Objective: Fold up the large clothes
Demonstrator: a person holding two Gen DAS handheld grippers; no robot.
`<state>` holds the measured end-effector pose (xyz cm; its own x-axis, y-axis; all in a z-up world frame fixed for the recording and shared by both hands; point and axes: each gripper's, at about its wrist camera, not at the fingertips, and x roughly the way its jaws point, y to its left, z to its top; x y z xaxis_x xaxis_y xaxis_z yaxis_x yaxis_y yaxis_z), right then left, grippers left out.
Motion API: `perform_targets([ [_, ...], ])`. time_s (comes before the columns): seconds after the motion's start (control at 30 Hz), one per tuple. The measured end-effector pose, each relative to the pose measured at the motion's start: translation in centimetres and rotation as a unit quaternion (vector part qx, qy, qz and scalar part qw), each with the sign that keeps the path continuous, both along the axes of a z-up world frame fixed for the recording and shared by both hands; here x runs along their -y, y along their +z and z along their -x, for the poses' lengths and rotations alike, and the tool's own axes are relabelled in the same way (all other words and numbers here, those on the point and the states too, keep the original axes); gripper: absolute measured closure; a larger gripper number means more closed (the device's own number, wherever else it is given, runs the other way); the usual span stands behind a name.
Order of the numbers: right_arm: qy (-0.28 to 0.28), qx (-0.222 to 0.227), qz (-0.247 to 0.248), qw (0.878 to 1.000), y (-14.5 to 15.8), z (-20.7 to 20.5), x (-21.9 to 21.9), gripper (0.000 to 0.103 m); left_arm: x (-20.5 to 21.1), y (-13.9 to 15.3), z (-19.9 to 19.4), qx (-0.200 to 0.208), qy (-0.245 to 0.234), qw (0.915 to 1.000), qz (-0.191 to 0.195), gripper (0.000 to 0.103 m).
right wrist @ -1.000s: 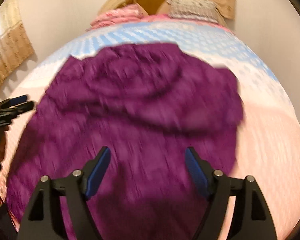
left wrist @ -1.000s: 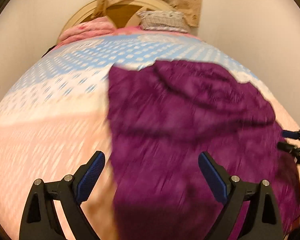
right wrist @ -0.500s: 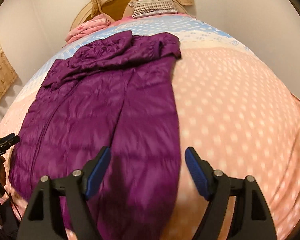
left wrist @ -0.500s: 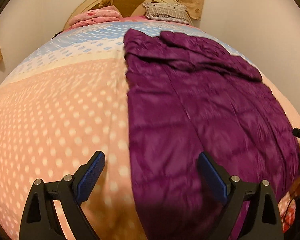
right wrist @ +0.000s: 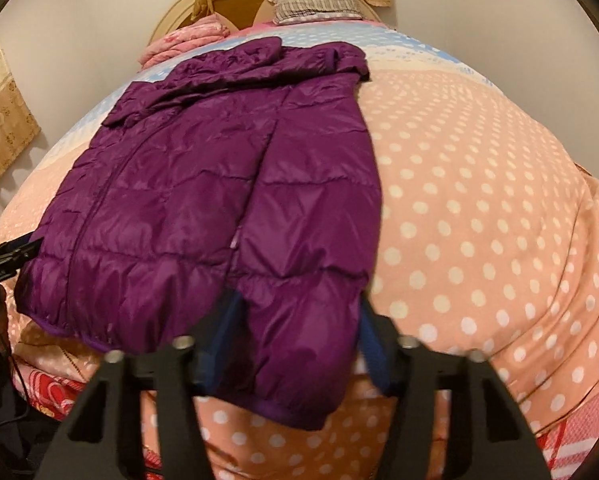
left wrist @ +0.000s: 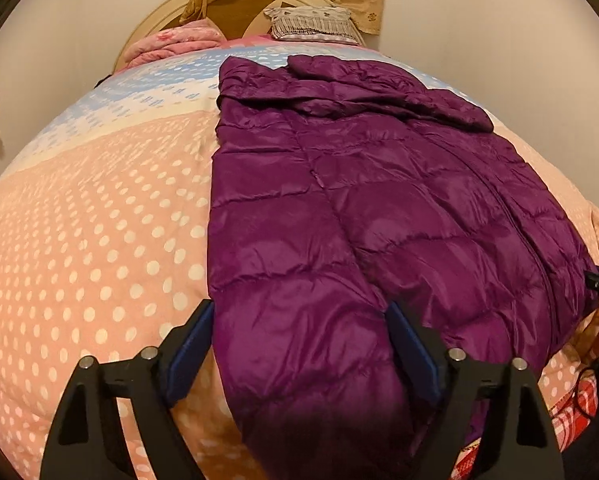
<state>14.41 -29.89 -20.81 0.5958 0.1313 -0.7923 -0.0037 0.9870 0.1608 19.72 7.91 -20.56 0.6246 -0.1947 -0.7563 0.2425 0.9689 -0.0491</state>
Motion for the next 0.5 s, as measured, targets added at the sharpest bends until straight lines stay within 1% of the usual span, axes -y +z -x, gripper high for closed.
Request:
perform_targets([
  [0.03, 0.001, -0.001, 0.001, 1.000, -0.1, 0.1, -0.1, 0.055, 0.0, -0.1, 0.1, -0.001, -0.003, 1.0000, 0.002, 0.024],
  [0.1, 0.000, -0.001, 0.001, 1.000, -0.2, 0.6, -0.3, 0.059, -0.1, -0.1, 0.3, -0.002, -0.004, 1.0000, 0.004, 0.026],
  [0.13, 0.000, -0.001, 0.000, 1.000, -0.3, 0.6, -0.3, 0.061, 0.0, -0.1, 0.4, -0.001, -0.006, 1.0000, 0.001, 0.030],
  [0.17, 0.000, 0.000, -0.003, 1.000, -0.3, 0.8, -0.2, 0.063, 0.1, -0.1, 0.7, 0.001, -0.009, 1.0000, -0.001, 0.036],
  [0.2, 0.000, 0.002, -0.006, 1.000, -0.4, 0.9, -0.2, 0.067, 0.2, -0.2, 0.8, 0.002, -0.012, 0.9999, -0.001, 0.042],
  [0.27, 0.003, 0.008, -0.014, 1.000, -0.4, 1.1, -0.1, 0.077, 0.5, -0.1, 1.3, 0.000, -0.022, 0.9998, 0.005, 0.068],
  [0.3, 0.006, 0.010, -0.022, 1.000, -0.3, 1.2, -0.1, 0.085, 1.0, 0.0, 1.7, 0.006, -0.029, 0.9995, -0.003, 0.076],
  [0.33, 0.009, 0.012, -0.036, 0.999, -0.3, 1.3, 0.0, 0.089, 1.3, 0.2, 1.9, 0.009, -0.035, 0.9993, -0.010, 0.085],
  [0.37, 0.010, 0.013, -0.044, 0.999, -0.3, 1.5, 0.1, 0.090, 1.5, 0.5, 2.0, 0.013, -0.037, 0.9991, -0.014, 0.091],
  [0.43, 0.013, 0.016, -0.048, 0.999, -0.2, 1.7, 0.1, 0.091, 1.4, 1.2, 2.4, 0.021, -0.041, 0.9989, -0.010, 0.095],
  [0.5, 0.016, 0.018, -0.056, 0.998, 0.2, 1.7, 0.1, 0.092, 1.1, 2.0, 2.5, 0.028, -0.046, 0.9986, -0.005, 0.096],
])
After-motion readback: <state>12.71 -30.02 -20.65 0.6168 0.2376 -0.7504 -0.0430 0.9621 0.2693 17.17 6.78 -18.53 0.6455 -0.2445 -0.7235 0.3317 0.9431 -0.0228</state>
